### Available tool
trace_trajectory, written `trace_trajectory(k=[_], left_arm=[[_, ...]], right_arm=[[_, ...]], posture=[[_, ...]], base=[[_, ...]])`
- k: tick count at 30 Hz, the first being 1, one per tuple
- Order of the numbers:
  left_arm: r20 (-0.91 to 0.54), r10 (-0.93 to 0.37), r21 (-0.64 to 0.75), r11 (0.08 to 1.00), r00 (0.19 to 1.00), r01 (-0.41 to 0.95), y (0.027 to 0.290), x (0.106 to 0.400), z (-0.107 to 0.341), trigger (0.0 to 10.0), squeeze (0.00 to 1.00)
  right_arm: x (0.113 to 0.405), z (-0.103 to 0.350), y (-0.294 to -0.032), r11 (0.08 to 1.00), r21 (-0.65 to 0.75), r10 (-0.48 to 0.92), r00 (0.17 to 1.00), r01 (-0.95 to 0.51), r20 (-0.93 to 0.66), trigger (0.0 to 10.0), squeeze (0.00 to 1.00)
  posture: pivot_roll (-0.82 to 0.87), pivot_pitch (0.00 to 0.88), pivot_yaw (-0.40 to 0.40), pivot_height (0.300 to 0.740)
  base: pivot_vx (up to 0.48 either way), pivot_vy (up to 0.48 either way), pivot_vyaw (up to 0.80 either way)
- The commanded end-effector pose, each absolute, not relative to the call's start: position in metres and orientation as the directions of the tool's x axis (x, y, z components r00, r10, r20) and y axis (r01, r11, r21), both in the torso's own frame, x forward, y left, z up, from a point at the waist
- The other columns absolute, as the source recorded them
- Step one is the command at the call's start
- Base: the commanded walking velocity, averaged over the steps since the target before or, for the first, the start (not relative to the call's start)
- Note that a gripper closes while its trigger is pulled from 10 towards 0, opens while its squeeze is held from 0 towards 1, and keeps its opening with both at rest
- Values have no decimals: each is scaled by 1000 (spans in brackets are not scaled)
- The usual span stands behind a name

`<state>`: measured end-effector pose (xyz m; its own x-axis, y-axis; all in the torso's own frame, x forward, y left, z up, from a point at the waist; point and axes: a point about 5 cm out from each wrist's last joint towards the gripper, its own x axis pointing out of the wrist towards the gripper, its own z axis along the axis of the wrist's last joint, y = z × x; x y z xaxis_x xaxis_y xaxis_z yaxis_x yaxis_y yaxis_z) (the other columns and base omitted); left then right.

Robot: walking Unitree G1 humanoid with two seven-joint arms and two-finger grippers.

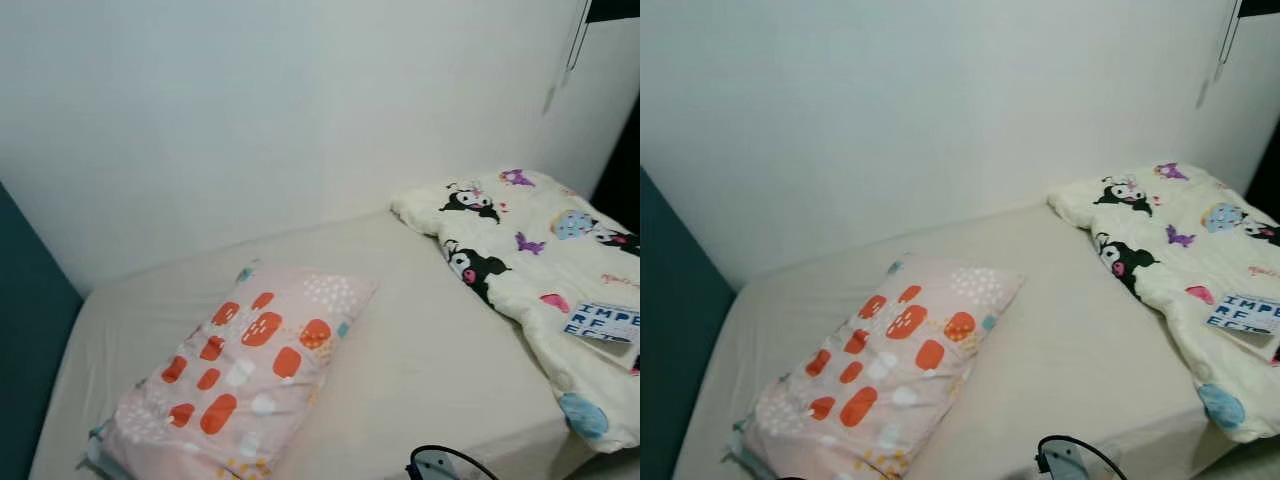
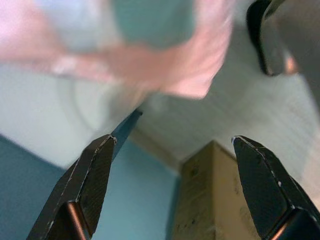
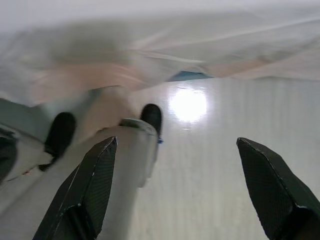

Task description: Clean up the room

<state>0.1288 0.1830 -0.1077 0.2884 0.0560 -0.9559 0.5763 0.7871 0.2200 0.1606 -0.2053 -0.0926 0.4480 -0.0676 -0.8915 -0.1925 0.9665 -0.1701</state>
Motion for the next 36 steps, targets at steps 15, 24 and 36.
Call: trace_trajectory(k=[15, 24, 36], left_arm=[[-923, 80, 249, 870, 377, 426, 176, 155, -99, 10000, 0], [-844, 148, 322, 909, 516, 265, 193, 212, -70, 10000, 0], [-763, 128, 276, 951, 634, 140, 188, 260, -40, 10000, 0]], right_arm=[[181, -83, -206, 949, -193, -42, 510, -248, -859, 10000, 0], [226, -61, -186, 940, -192, 26, 619, -283, -785, 10000, 0], [228, -58, -204, 988, -132, -58, 618, -75, -784, 10000, 0]], posture=[[-118, 0, -1, 740], [-120, 0, 12, 740], [-83, 0, 41, 740]], base=[[0, 0, 0], [0, 0, 322], [0, 0, 787]])
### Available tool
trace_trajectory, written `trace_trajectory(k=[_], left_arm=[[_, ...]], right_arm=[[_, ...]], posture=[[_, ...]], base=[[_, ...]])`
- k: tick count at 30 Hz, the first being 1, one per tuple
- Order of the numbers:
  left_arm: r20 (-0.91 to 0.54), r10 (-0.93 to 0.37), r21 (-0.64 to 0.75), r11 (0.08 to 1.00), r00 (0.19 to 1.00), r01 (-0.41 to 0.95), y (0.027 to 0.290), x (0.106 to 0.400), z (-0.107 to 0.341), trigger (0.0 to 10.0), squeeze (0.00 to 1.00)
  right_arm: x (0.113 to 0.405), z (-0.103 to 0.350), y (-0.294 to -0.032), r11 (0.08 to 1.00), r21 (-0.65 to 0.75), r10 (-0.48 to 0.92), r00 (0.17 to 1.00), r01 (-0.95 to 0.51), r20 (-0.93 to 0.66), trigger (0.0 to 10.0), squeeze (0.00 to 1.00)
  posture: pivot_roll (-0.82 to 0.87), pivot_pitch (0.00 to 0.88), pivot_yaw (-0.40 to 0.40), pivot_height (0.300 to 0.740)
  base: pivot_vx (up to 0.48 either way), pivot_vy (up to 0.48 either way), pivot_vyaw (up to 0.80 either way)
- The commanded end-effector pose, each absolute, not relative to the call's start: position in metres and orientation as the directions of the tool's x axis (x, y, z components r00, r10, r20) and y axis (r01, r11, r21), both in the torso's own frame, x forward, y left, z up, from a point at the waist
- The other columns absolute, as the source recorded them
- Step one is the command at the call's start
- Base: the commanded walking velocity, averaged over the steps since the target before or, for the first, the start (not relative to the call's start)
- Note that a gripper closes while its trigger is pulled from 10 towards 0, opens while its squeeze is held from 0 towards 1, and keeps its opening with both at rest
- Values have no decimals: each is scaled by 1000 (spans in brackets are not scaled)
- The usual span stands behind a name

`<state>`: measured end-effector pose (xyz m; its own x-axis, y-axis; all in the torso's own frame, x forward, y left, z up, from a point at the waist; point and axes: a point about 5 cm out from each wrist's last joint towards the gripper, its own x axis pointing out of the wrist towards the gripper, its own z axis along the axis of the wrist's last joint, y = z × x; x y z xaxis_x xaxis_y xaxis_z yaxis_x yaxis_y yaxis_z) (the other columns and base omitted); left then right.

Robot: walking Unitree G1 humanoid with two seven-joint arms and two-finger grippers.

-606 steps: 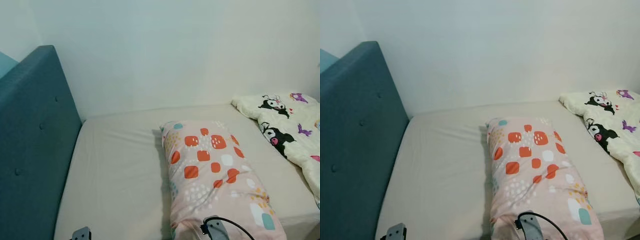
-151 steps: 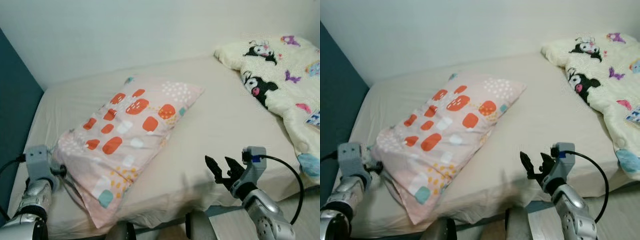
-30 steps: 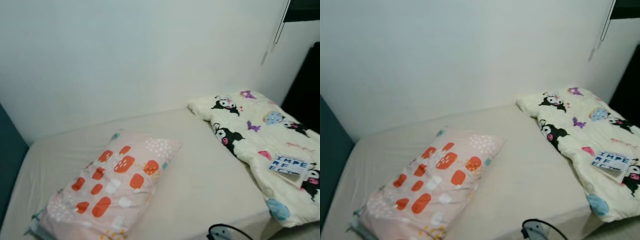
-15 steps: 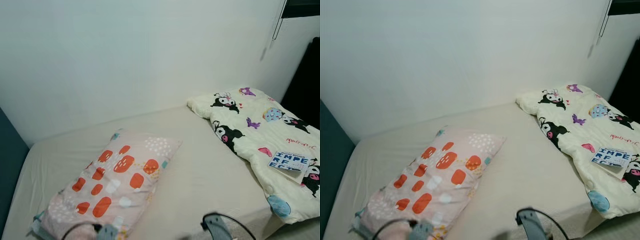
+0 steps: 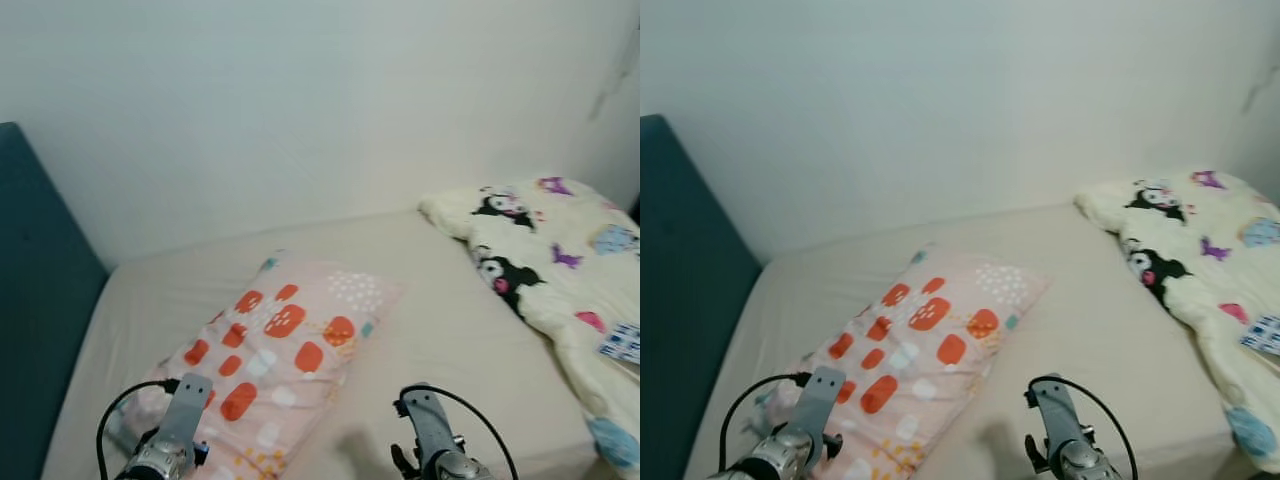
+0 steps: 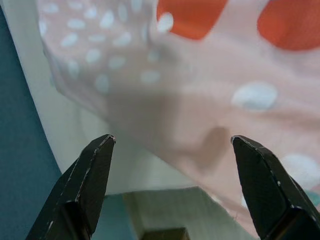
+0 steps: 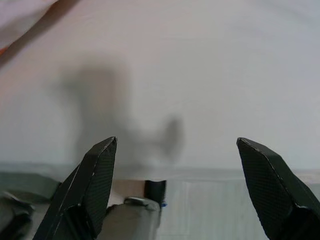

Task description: Clean up the room

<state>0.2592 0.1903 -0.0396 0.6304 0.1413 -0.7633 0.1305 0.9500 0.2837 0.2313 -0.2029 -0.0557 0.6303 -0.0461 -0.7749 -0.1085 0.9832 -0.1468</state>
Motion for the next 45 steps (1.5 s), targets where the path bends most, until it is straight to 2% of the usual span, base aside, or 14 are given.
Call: trace_trajectory(k=[1, 4, 7, 9, 11, 16, 26, 37, 40, 42, 45], left_arm=[[-763, 128, 276, 951, 634, 140, 188, 260, -40, 10000, 0], [-775, 110, 269, 948, 622, 168, 180, 254, -45, 10000, 0], [-802, 123, 239, 963, 584, 126, 184, 240, -54, 10000, 0], [-838, 145, 191, 981, 527, 33, 191, 220, -66, 10000, 0], [-851, 153, 174, 985, 502, -6, 195, 211, -71, 10000, 0], [-877, 169, 171, 985, 451, -37, 203, 190, -81, 10000, 0], [-874, 162, 168, 985, 458, -29, 209, 183, -83, 10000, 0], [-901, 148, 168, 986, 409, 12, 202, 166, -92, 10000, 0], [-903, 139, 166, 986, 407, 31, 194, 166, -93, 10000, 0], [-899, 116, 151, 987, 421, 50, 173, 175, -91, 10000, 0], [-897, 107, 147, 987, 429, 61, 166, 179, -90, 10000, 0]], right_arm=[[228, -58, -204, 988, -132, -58, 618, -75, -784, 10000, 0], [232, -54, -210, 994, -106, -89, 636, 12, -767, 10000, 0], [232, -54, -212, 995, -96, -90, 641, 26, -762, 10000, 0], [231, -53, -217, 995, -70, -98, 645, 69, -758, 10000, 0], [231, -53, -218, 995, -64, -101, 647, 81, -756, 10000, 0], [227, -55, -218, 994, -62, -102, 635, 85, -766, 10000, 0], [211, -67, -209, 996, -41, -80, 592, 79, -802, 10000, 0], [194, -77, -207, 995, -62, -98, 546, 83, -832, 10000, 0], [190, -79, -208, 995, -63, -97, 536, 82, -839, 10000, 0], [186, -81, -207, 996, -62, -90, 528, 70, -845, 10000, 0], [185, -81, -206, 997, -60, -81, 526, 58, -847, 10000, 0]], posture=[[-83, 0, 41, 740], [-95, 0, 34, 740], [-95, 0, 16, 740], [-83, 0, 12, 740], [-80, 0, 12, 740], [-81, 0, 30, 740], [-47, 0, 23, 740], [-52, 0, 31, 740], [-51, 0, 27, 740], [-49, 0, 27, 740], [-49, 0, 27, 740]], base=[[0, 0, 781], [0, 0, 781], [0, 0, 781], [0, 0, 781], [0, 0, 781], [0, 0, 780], [0, 0, 767], [-53, 0, 0], [-317, 0, 0], [-321, 0, 0], [-330, 0, 0]])
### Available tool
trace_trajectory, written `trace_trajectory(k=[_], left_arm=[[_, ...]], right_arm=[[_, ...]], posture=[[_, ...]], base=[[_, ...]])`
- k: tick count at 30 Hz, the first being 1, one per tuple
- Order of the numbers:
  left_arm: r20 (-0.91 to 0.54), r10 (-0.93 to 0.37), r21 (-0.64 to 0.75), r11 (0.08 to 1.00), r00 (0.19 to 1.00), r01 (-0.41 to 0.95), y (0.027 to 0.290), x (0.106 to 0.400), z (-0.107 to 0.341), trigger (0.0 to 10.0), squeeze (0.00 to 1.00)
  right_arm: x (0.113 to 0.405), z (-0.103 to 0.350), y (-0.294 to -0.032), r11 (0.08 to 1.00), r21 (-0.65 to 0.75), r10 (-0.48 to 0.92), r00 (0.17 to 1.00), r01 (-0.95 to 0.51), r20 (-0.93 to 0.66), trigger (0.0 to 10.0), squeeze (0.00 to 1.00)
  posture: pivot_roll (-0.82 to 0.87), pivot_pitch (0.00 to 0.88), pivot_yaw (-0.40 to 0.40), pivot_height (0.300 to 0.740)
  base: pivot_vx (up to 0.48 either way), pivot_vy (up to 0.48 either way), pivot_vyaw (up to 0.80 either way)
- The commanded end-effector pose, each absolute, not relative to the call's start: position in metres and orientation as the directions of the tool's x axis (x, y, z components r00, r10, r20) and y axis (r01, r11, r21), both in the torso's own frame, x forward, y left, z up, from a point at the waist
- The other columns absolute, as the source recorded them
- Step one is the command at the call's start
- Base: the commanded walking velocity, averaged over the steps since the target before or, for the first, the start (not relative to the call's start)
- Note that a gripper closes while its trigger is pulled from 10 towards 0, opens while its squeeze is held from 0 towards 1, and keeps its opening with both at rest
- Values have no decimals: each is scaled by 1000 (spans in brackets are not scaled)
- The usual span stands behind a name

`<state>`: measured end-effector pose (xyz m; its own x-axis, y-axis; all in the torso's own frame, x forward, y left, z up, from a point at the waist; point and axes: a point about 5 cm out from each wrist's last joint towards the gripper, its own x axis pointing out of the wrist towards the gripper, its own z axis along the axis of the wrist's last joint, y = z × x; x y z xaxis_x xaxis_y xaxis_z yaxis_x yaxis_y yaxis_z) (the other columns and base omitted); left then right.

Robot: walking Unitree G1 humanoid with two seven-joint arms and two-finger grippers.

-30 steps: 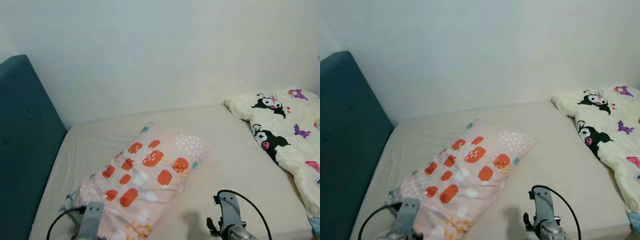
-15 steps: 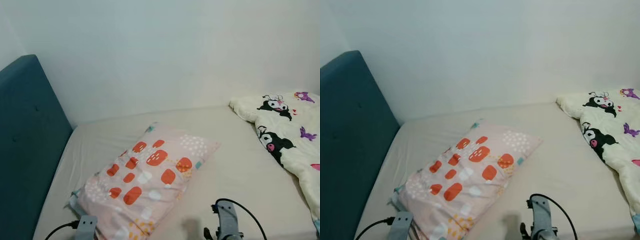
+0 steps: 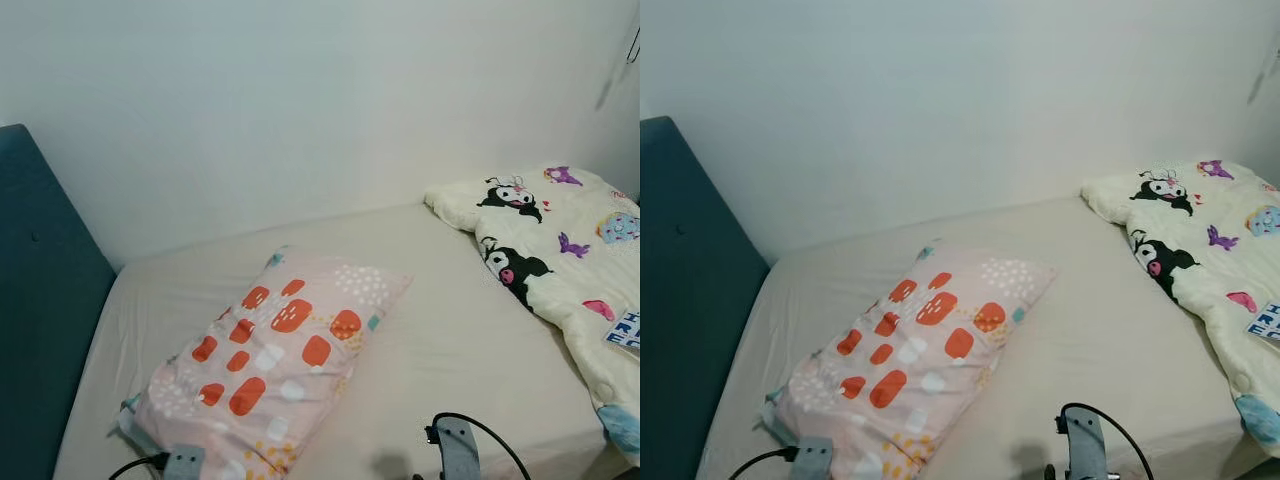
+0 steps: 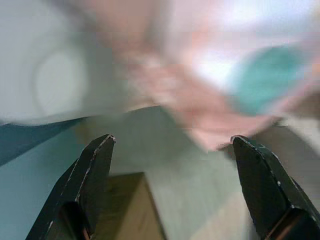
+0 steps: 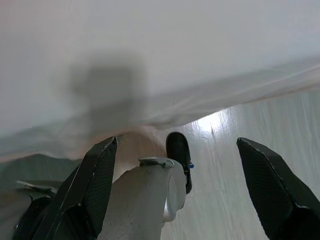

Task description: Clean up the room

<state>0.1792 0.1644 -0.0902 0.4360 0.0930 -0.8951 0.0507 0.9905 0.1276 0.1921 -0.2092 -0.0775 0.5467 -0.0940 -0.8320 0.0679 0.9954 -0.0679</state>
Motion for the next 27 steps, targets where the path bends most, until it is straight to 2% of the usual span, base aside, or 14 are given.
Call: trace_trajectory(k=[1, 10, 27], left_arm=[[-896, 106, 149, 987, 431, 68, 165, 180, -90, 10000, 0], [-896, 113, 159, 985, 429, 73, 170, 178, -90, 10000, 0], [-900, 119, 176, 979, 420, 100, 176, 174, -92, 10000, 0]], right_arm=[[185, -82, -206, 997, -57, -77, 526, 55, -847, 10000, 0], [183, -83, -205, 997, -65, -74, 524, 36, -849, 10000, 0], [183, -83, -200, 999, -53, -47, 523, 4, -851, 10000, 0]], posture=[[-50, 0, 28, 740], [-46, 0, 22, 740], [-45, 0, 27, 740]], base=[[-364, 0, 0], [-408, 0, 0], [-15, 0, 754]])
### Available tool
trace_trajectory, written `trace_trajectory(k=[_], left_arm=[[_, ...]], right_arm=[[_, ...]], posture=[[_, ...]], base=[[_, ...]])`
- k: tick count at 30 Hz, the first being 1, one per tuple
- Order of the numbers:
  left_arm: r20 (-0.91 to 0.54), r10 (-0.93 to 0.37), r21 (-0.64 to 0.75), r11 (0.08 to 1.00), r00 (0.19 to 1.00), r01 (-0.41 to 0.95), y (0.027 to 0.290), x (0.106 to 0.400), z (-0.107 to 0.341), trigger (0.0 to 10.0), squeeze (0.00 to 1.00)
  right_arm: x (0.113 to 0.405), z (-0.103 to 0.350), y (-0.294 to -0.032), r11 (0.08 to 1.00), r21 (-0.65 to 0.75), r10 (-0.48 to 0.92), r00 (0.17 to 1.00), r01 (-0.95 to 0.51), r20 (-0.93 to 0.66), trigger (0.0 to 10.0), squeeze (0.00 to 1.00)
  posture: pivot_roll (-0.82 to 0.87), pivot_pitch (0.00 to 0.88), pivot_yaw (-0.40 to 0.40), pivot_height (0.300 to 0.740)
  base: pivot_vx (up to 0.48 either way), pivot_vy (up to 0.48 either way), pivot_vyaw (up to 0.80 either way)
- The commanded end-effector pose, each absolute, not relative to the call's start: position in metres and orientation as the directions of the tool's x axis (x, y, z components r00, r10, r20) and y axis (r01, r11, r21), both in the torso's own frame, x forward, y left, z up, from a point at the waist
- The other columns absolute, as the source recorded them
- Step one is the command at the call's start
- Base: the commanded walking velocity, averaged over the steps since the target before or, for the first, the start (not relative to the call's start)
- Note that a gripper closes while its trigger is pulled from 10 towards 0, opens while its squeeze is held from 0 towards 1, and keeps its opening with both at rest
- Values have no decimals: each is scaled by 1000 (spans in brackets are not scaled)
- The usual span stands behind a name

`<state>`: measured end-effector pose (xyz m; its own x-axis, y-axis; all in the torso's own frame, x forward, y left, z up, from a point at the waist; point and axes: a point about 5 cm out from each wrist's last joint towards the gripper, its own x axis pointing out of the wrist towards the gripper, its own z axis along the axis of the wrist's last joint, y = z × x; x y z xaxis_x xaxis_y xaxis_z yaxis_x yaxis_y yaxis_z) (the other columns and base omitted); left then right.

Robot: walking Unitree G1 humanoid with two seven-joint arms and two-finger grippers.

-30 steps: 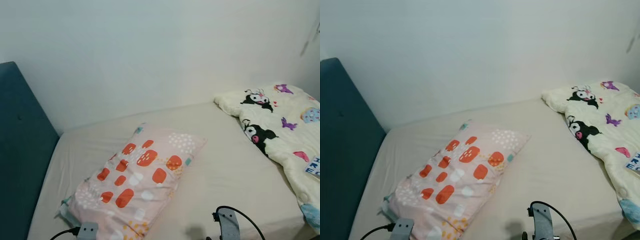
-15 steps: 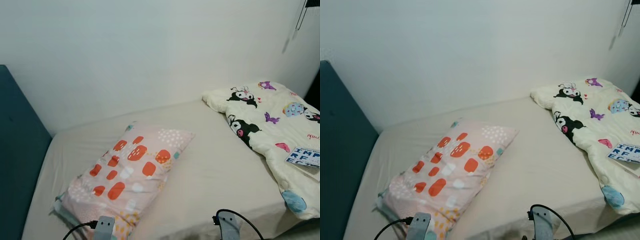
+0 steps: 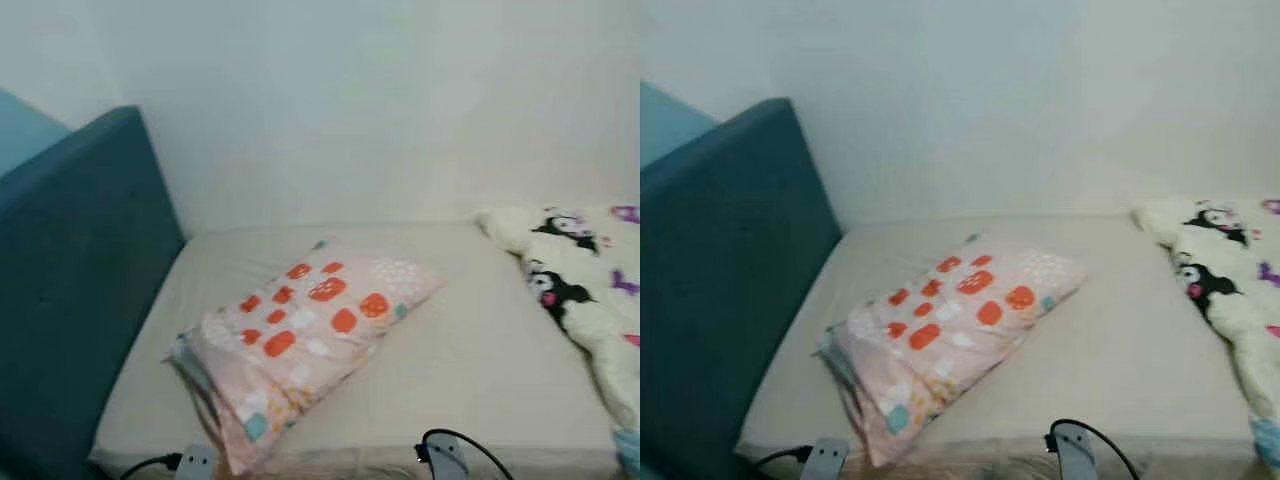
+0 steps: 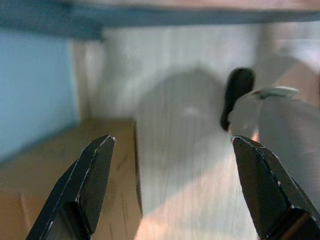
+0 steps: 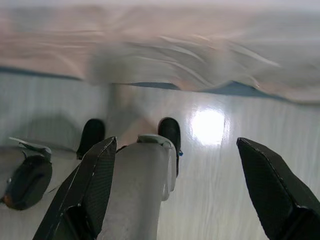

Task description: Clean up the room

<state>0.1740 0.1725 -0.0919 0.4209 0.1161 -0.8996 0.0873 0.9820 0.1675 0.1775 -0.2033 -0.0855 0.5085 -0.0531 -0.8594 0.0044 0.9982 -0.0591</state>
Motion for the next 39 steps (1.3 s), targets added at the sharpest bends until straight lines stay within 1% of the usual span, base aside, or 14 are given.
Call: trace_trajectory(k=[1, 21, 23, 26, 27, 31, 34, 36, 37, 39], left_arm=[[-900, 119, 176, 979, 420, 100, 176, 174, -92, 10000, 0], [-895, 95, 163, 979, 436, 120, 177, 174, -91, 10000, 0], [-893, 91, 157, 981, 442, 117, 177, 175, -91, 10000, 0], [-872, 80, 150, 983, 483, 107, 178, 184, -87, 10000, 0], [-872, 80, 150, 983, 483, 107, 178, 184, -87, 10000, 0], [-832, 75, 142, 987, 549, 80, 181, 199, -78, 10000, 0], [-777, 52, 126, 989, 628, 74, 193, 213, -68, 10000, 0], [-766, 47, 122, 990, 641, 74, 195, 215, -66, 10000, 0], [-723, 17, 84, 994, 691, 65, 193, 231, -56, 10000, 0], [-684, -12, 53, 996, 729, 66, 191, 243, -47, 10000, 0]], right_arm=[[183, -83, -200, 999, -53, -47, 523, 4, -851, 10000, 0], [183, -83, -200, 998, -66, -64, 528, 14, -847, 10000, 0], [182, -84, -201, 997, -76, -81, 527, 31, -846, 10000, 0], [181, -84, -203, 994, -100, -110, 515, 46, -850, 10000, 0], [181, -84, -203, 994, -100, -110, 515, 46, -850, 10000, 0], [181, -84, -203, 994, -91, -108, 515, 59, -850, 10000, 0], [180, -84, -204, 995, -81, -102, 512, 63, -853, 10000, 0], [180, -84, -204, 995, -82, -102, 511, 60, -853, 10000, 0], [180, -84, -205, 995, -83, -102, 511, 60, -853, 10000, 0], [180, -84, -205, 995, -82, -101, 511, 61, -854, 10000, 0]], posture=[[-45, 0, 27, 740], [-49, 14, 36, 740], [-49, 17, 37, 740], [-50, 19, 37, 740], [-50, 19, 37, 740], [-49, 22, 39, 740], [-51, 24, 42, 740], [-51, 24, 42, 740], [-55, 26, 42, 740], [-56, 26, 42, 740]], base=[[0, 0, 750], [0, 0, 747], [0, 0, 0], [0, 0, 0], [0, 0, 0], [0, 0, 0], [0, 0, -800], [0, 0, -800], [0, 0, -800], [0, 0, -800]])
